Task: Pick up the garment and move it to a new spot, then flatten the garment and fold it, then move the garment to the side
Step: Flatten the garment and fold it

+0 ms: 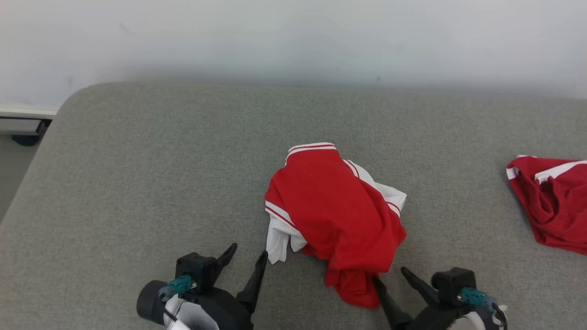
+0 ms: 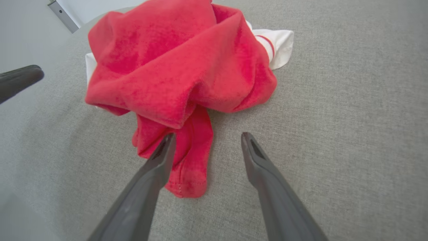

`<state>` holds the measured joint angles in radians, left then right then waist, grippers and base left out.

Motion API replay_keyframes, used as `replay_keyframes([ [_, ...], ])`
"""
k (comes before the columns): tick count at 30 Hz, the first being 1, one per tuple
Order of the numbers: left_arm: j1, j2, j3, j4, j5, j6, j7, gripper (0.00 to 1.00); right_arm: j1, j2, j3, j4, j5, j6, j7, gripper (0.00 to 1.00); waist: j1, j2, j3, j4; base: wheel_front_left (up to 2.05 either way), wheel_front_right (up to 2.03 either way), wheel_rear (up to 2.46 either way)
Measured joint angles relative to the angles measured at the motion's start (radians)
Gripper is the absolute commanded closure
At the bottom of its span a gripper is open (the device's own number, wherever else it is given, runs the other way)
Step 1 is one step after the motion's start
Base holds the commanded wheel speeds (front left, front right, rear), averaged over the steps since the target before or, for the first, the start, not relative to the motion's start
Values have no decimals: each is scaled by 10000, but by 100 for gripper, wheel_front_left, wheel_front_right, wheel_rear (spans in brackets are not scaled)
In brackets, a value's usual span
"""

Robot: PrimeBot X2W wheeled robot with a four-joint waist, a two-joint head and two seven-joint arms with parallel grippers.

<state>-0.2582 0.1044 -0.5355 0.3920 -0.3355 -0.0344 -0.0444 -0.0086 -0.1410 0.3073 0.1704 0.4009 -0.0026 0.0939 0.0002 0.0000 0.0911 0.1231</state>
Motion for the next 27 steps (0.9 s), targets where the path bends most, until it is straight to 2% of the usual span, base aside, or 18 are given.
replay_keyframes([
  [6,-665,-151,-182,959,2,-265,360,0,-184,132,234,71,-81,27,282,0,0,0,361,-103,0,0,0],
  [16,-1490,-431,-428,2464,-73,-466,631,0,-569,132,637,339,-336,115,838,0,0,0,669,-98,0,0,0],
  [17,-1523,-447,-483,2617,-79,-493,648,0,-616,132,677,364,-341,117,892,8,0,0,671,-108,0,0,0],
  [18,-1574,-454,-525,2767,-107,-546,692,29,-630,134,708,412,-345,128,928,50,-1,0,668,-116,0,0,0],
  [19,-1615,-470,-539,2859,-128,-546,690,100,-629,134,742,476,-345,132,1001,94,-1,1,661,-126,0,0,0],
  [20,-1640,-479,-541,2955,-130,-543,685,100,-630,136,763,497,-345,176,1007,100,-1,0,657,-141,0,0,0],
  [27,-1904,-531,-541,3534,-178,-556,439,100,-674,136,606,562,-341,201,1085,100,-1,1,555,-224,0,0,0],
])
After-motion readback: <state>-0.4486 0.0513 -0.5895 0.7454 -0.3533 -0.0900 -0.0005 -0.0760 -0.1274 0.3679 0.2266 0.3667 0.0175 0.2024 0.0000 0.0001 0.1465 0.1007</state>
